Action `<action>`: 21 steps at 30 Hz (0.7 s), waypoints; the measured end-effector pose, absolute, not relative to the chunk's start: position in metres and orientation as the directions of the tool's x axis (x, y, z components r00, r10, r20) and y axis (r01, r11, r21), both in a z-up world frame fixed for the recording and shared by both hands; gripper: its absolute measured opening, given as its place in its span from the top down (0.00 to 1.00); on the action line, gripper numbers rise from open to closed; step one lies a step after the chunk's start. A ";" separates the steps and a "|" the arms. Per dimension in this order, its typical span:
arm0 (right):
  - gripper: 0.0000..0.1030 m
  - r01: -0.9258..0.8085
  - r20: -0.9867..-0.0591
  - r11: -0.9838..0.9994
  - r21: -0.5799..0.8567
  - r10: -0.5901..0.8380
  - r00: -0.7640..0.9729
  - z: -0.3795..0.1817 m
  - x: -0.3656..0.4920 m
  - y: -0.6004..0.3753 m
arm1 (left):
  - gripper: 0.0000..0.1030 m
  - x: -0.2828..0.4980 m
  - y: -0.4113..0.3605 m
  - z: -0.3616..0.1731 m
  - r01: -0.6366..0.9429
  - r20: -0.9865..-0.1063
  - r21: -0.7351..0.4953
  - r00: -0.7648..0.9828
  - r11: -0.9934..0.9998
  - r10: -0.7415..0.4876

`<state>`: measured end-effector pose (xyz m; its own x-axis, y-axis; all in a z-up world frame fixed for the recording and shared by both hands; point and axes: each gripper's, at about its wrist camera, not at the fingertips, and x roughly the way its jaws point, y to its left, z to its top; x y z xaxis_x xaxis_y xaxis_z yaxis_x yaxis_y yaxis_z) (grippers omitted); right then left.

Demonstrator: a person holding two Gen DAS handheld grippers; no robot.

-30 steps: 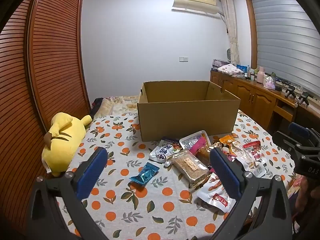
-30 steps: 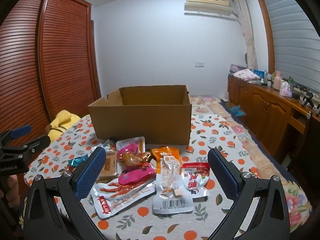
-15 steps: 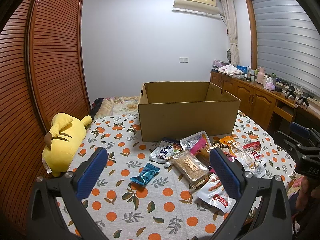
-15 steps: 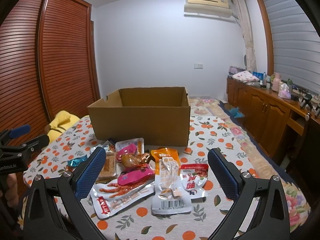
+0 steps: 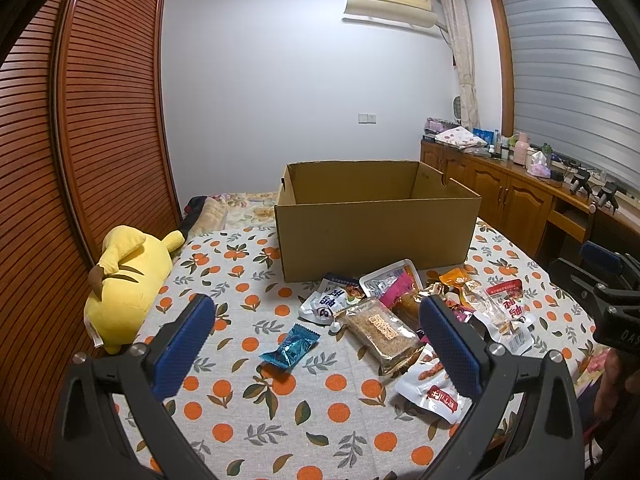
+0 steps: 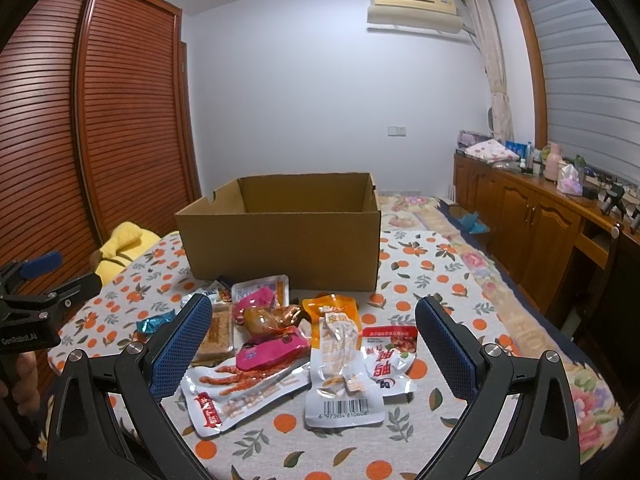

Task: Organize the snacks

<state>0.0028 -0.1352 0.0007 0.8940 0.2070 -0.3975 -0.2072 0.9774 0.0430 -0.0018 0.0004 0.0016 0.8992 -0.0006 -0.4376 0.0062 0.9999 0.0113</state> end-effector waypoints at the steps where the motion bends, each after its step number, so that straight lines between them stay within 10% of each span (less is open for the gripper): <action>1: 0.00 -0.207 -0.397 0.977 0.044 0.208 0.894 0.001 0.003 -0.135 | 0.00 -0.002 0.002 0.001 0.007 -0.437 0.011 0.899 1.000 -0.001; 21: 0.00 -0.208 -0.389 0.977 0.042 0.208 0.898 0.005 0.001 -0.133 | 0.00 -0.003 0.003 0.000 0.008 -0.435 0.015 0.900 1.000 -0.001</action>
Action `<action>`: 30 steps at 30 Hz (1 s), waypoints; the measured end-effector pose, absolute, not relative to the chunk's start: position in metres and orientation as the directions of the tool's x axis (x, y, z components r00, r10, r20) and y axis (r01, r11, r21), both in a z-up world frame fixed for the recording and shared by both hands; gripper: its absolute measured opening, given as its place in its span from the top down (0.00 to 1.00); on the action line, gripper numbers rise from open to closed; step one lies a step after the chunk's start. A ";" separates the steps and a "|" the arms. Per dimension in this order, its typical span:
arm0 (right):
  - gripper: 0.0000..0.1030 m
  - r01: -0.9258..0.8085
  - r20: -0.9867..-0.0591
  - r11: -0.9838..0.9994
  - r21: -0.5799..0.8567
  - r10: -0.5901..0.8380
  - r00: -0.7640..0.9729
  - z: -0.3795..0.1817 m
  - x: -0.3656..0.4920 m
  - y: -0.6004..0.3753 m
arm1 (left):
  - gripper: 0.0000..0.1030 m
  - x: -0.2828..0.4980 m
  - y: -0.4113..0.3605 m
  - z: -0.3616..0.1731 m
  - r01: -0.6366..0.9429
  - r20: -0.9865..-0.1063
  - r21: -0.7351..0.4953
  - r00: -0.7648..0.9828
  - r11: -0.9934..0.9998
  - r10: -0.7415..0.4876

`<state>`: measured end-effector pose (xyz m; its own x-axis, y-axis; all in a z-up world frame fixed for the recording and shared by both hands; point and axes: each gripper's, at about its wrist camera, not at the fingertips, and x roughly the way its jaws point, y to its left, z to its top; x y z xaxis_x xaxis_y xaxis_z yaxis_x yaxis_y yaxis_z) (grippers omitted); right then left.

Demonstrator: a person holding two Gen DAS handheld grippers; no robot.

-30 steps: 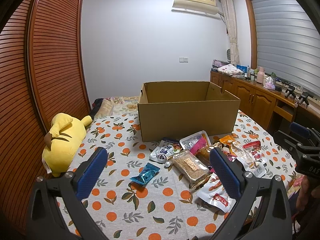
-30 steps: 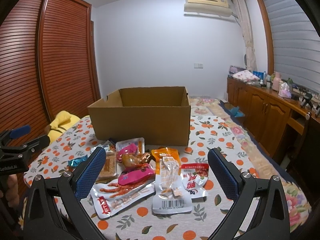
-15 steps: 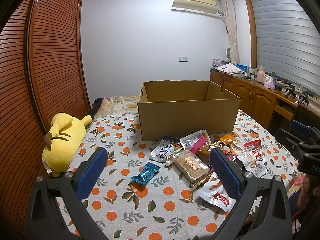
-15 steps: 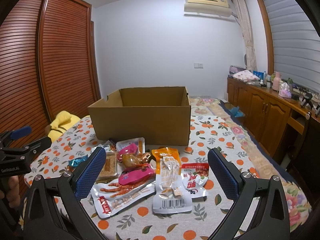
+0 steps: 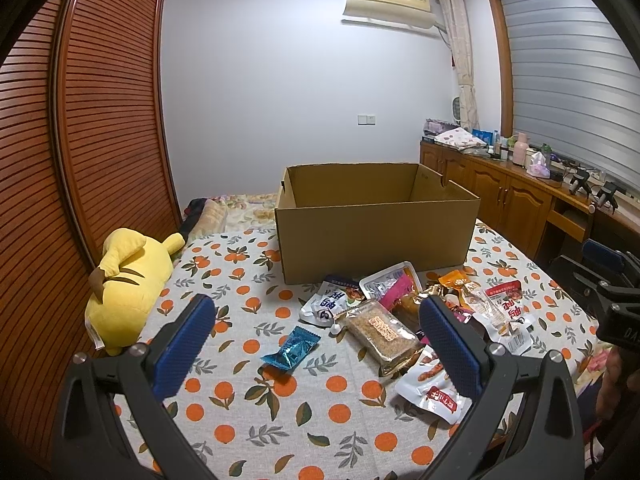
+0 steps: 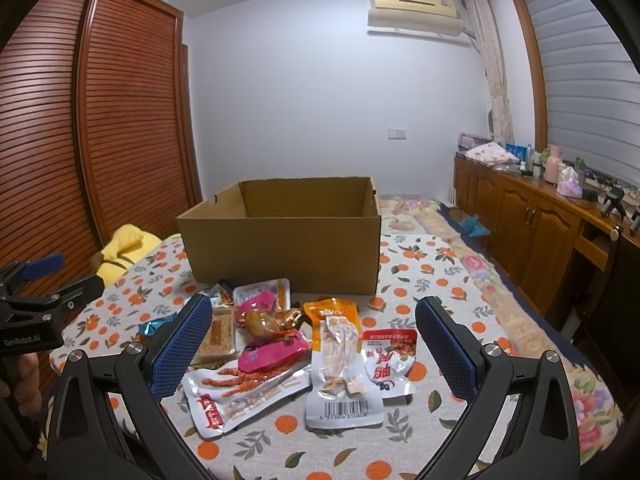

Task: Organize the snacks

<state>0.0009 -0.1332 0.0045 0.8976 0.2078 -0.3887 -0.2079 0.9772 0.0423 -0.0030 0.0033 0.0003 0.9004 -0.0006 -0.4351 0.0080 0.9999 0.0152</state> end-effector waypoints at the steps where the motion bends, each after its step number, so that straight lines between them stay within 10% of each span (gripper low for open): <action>1: 0.00 -0.208 -0.388 0.977 0.043 0.208 0.898 0.004 0.001 -0.133 | 0.00 -0.003 0.003 0.000 0.007 -0.435 0.015 0.900 1.000 0.000; 30: 0.01 -0.217 -0.500 0.976 0.025 0.200 0.843 -0.033 0.025 -0.147 | 0.01 0.023 0.027 -0.035 0.014 -0.518 0.008 0.855 1.000 -0.008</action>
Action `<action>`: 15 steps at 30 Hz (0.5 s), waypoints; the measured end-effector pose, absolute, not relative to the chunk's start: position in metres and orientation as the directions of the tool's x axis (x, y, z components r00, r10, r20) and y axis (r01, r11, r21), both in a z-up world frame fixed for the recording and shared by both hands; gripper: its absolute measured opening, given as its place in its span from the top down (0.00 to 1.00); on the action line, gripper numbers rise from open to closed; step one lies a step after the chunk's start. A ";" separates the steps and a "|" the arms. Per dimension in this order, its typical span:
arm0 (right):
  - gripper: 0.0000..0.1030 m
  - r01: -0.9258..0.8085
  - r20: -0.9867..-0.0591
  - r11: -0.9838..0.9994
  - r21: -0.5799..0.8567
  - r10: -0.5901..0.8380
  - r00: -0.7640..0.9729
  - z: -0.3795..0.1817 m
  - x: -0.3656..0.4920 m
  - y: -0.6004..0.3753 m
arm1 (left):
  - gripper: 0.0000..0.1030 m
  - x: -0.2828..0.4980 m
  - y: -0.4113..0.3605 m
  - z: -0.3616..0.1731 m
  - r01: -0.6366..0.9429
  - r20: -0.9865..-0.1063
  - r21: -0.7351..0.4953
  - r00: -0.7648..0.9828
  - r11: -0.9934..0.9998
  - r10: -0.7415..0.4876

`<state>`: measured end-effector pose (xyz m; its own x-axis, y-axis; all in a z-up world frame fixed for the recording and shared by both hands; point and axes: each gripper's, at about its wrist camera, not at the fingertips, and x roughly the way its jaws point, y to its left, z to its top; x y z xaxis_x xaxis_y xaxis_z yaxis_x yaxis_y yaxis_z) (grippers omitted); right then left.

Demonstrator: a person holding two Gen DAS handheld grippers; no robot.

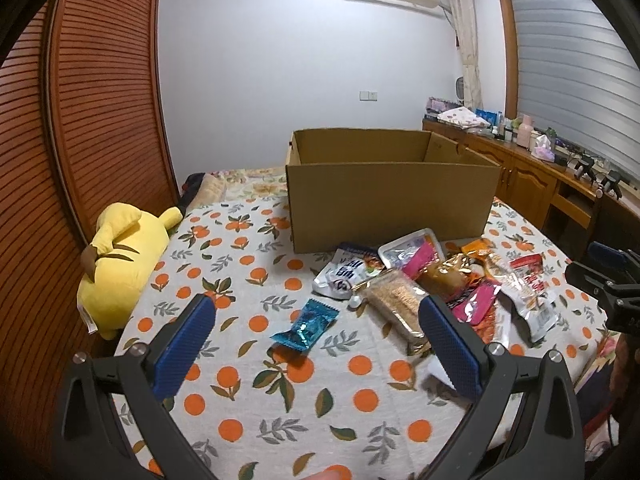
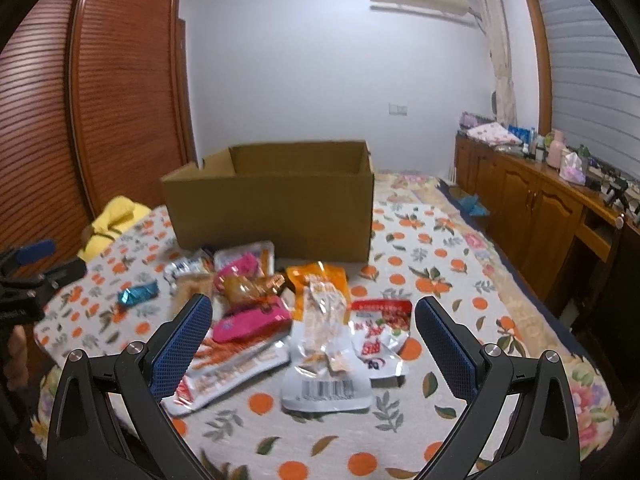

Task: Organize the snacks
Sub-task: 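Grasp the blue candy with the left tool while the right tool grasps the white pouch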

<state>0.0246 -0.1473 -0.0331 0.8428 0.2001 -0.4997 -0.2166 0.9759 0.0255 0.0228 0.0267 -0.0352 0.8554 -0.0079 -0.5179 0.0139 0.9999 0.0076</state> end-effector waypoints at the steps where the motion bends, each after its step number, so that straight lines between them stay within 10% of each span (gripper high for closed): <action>1: 0.01 -0.220 -0.512 0.975 0.025 0.201 0.835 -0.037 0.028 -0.149 | 0.02 0.025 0.029 -0.037 0.014 -0.524 0.005 0.852 1.000 -0.010; 15: 0.13 -0.259 -0.673 0.964 0.057 0.228 0.703 -0.082 0.080 -0.175 | 0.03 0.061 0.051 -0.061 0.083 -0.631 -0.012 0.772 0.996 -0.072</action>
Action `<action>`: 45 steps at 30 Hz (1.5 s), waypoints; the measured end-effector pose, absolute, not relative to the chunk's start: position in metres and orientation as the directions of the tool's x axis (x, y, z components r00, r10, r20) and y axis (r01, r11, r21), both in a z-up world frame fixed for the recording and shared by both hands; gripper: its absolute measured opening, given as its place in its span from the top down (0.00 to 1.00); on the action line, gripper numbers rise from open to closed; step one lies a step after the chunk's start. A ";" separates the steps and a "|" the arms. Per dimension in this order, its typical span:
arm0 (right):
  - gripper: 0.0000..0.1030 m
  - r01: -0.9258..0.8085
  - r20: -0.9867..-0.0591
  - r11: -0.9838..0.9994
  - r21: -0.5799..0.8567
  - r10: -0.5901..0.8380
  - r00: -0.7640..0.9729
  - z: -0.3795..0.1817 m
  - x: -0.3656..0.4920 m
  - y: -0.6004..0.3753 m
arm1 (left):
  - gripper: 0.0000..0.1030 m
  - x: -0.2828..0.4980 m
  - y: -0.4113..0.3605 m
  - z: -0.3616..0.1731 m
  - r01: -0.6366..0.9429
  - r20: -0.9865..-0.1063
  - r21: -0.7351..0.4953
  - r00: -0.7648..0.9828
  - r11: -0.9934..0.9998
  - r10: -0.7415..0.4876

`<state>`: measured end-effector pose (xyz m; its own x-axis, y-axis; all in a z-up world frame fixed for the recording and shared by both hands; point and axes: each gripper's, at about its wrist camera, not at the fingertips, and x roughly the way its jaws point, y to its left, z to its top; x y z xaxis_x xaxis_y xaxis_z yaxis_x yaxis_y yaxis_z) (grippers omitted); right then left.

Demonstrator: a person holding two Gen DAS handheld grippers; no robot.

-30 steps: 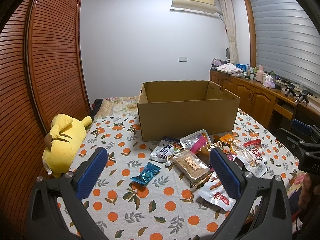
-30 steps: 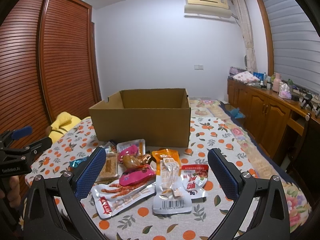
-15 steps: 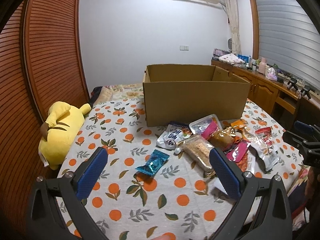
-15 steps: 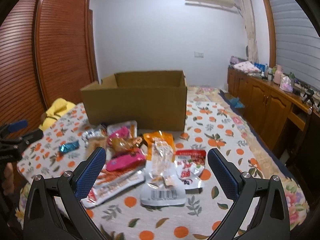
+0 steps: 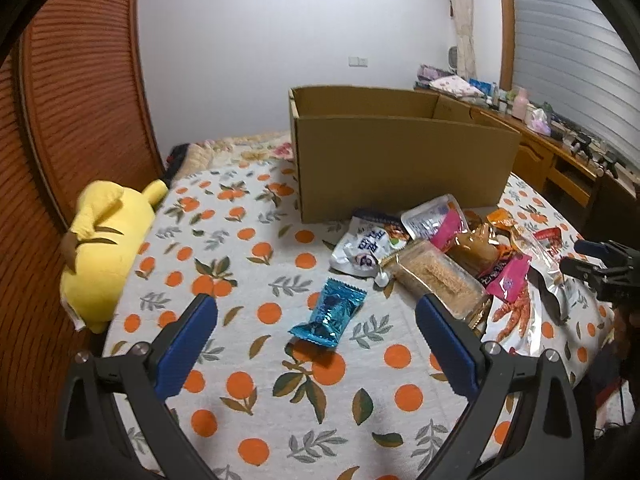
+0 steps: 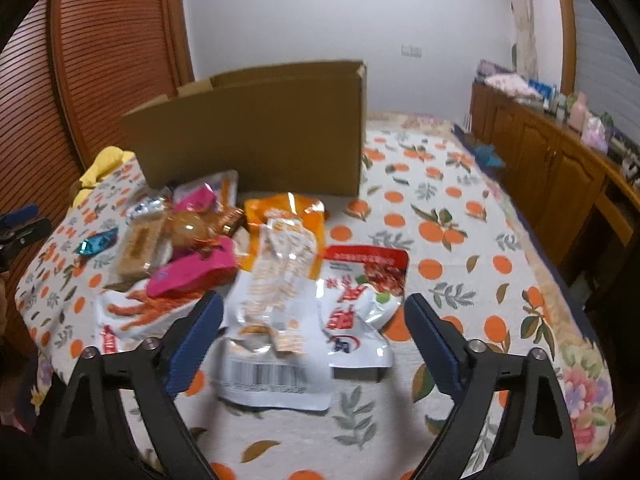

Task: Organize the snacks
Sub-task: 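Grasp the blue candy with the left tool while the right tool grasps the white pouch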

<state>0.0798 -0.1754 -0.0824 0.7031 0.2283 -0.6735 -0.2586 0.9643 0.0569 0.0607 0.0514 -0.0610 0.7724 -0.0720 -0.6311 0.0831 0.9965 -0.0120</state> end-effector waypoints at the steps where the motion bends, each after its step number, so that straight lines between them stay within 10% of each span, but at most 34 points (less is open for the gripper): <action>1: 0.13 -0.260 -0.677 0.964 0.063 0.232 0.698 -0.084 0.082 -0.178 | 0.03 0.063 0.052 -0.063 0.091 -0.641 -0.020 0.763 0.996 -0.082; 19: 0.35 -0.279 -0.775 0.959 -0.040 0.147 0.615 -0.103 0.116 -0.191 | 0.09 0.094 0.056 -0.094 0.165 -0.728 -0.019 0.673 0.986 -0.126; 23: 0.57 -0.288 -0.777 0.956 -0.049 0.145 0.613 -0.100 0.117 -0.194 | 0.10 0.098 0.056 -0.097 0.178 -0.735 -0.035 0.662 0.983 -0.146; 29: 0.63 -0.289 -0.763 0.957 -0.039 0.158 0.627 -0.099 0.110 -0.199 | 0.16 0.101 0.052 -0.101 0.199 -0.750 -0.017 0.646 0.980 -0.144; 45: 0.73 -0.294 -0.743 0.956 0.023 0.213 0.634 -0.090 0.114 -0.216 | 0.76 0.113 0.060 -0.108 0.186 -0.749 -0.029 0.646 0.982 -0.145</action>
